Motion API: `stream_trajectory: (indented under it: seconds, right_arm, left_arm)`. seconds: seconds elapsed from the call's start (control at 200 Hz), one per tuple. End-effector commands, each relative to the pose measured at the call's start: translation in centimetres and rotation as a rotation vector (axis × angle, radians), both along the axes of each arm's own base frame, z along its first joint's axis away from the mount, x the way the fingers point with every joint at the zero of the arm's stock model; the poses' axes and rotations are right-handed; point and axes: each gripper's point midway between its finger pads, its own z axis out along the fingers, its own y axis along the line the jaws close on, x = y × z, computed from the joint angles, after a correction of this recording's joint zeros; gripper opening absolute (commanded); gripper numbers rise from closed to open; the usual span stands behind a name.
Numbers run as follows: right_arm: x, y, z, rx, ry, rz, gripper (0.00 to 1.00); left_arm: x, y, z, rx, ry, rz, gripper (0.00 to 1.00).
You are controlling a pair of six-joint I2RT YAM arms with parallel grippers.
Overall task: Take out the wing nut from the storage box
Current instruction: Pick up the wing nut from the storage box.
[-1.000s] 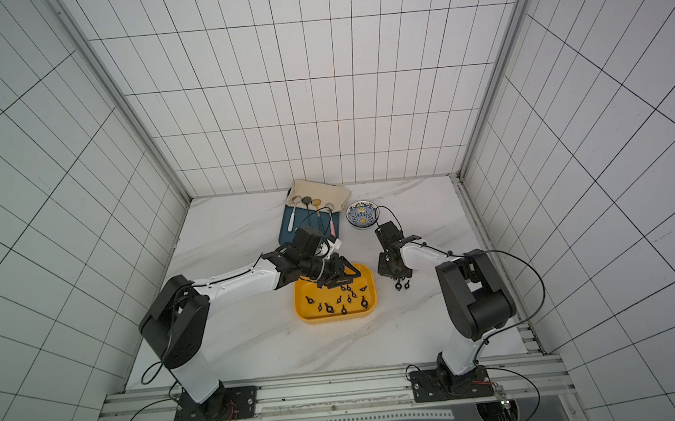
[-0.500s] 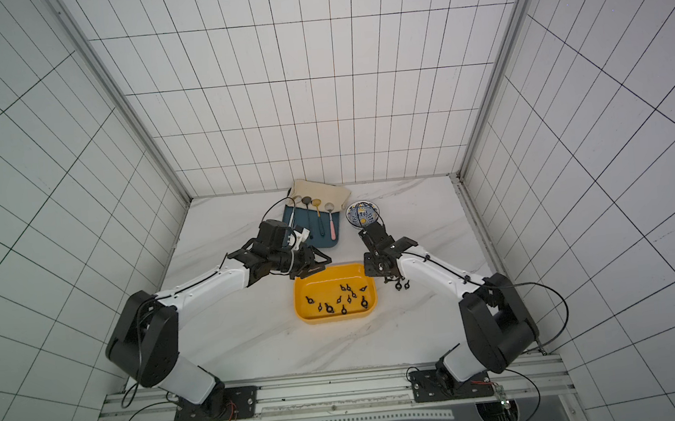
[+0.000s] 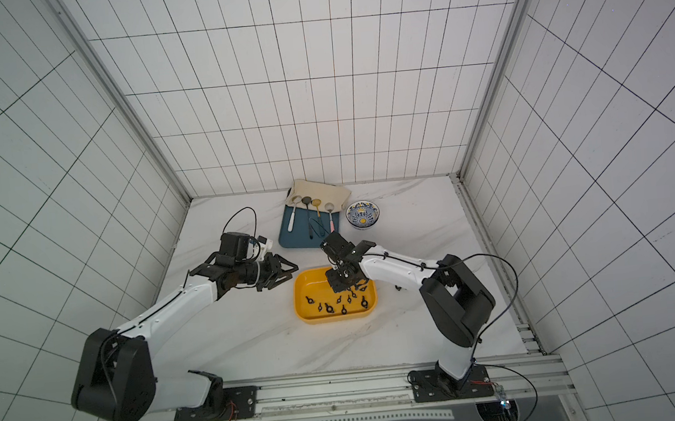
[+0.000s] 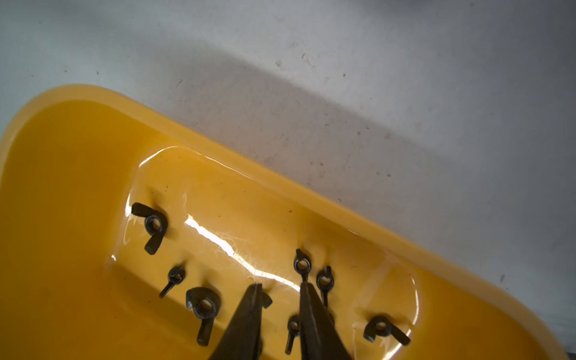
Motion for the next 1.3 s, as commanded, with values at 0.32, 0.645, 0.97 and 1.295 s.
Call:
stream_trajectory:
  seconds: [0.32, 0.645, 0.97, 1.295]
  right_arm:
    - [0.6, 0.2, -1.7, -0.094, 0.009, 0.062, 0.27]
    - [0.8, 0.1, -3.2, -0.121, 0.018, 0.06, 0.27]
    - [1.3, 0.0, -3.7, -0.137, 0.012, 0.052, 0.27]
    - [1.8, 0.6, -4.0, -0.129, 0.006, 0.044, 0.2]
  left_arm:
    - [-0.5, 0.0, -0.6, 0.013, 0.003, -0.028, 0.43]
    - [-0.5, 0.0, -1.1, 0.019, 0.01, -0.032, 0.43]
    - [-0.4, 0.0, -1.4, 0.021, 0.016, -0.032, 0.43]
    - [-0.7, 0.1, -1.5, 0.024, 0.017, -0.03, 0.43]
